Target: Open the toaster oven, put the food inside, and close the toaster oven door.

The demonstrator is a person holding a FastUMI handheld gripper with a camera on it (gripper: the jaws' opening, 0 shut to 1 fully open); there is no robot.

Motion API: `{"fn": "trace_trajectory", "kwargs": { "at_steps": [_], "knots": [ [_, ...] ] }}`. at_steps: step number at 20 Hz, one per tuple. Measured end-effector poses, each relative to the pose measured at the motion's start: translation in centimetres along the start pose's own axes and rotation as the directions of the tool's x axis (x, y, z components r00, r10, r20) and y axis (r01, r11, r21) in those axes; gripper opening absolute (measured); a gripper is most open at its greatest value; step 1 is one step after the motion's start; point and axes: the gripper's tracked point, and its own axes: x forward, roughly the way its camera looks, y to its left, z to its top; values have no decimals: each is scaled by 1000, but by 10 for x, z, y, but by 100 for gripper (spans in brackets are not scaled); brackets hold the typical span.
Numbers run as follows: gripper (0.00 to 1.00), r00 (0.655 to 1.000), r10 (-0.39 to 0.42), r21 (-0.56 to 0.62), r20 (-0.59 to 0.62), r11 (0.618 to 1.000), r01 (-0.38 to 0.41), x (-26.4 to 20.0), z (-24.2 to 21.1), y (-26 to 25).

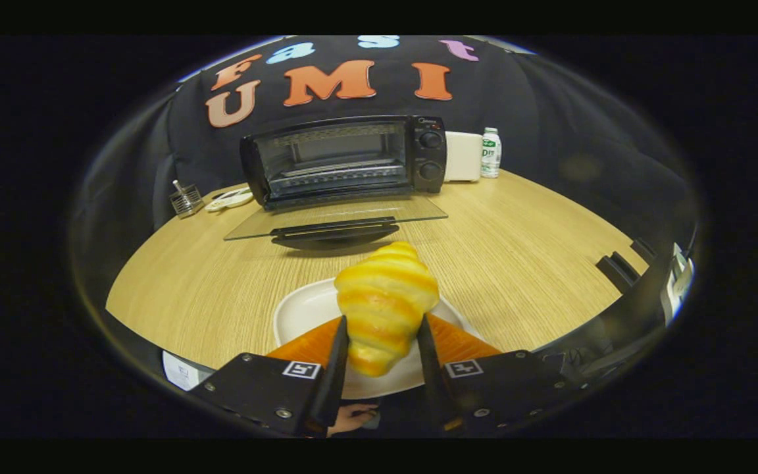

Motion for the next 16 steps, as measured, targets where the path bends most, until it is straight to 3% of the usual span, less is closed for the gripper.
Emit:
{"fn": "trace_trajectory", "kwargs": {
  "at_steps": [3, 5, 16],
  "knots": [
    [46, 1000, 24, 26, 11, 999, -24, -4, 4, -1],
    [43, 996, 88, 49, 24, 995, -90, -8, 11, 7],
    [43, 959, 266, 151, 103, 948, -279, -45, 41, 10]
  ]
}}
